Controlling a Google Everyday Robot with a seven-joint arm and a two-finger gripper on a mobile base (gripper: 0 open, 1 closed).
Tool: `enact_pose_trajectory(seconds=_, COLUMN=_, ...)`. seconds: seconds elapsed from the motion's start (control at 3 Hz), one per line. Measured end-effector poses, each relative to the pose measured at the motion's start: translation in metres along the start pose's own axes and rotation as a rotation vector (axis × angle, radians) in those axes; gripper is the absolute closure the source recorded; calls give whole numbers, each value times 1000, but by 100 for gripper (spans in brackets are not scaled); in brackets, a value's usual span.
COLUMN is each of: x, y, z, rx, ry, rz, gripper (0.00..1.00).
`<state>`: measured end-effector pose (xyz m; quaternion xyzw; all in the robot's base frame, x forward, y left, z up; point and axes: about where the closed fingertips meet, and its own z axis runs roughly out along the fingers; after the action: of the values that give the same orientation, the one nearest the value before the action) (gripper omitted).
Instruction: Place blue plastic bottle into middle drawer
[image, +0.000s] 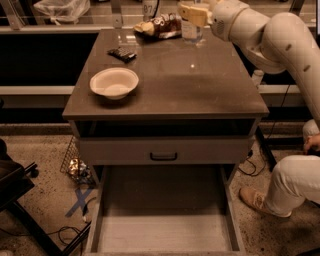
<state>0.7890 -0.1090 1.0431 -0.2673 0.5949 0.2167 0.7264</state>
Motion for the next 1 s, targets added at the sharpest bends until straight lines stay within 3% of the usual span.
enact_pose_trajectory(seconds=0.33, x=-43, y=42, z=-45, rx=18, ry=-24, rz=-69, gripper=100)
enact_pose_trajectory(seconds=0.67, x=-47, y=134, z=-93, rx=-78, ry=-8, rz=-119, gripper=100)
enact_pose_trajectory(seconds=1.0, x=-18, y=186, z=-140, rx=-140, ry=57, rz=-101, gripper=100)
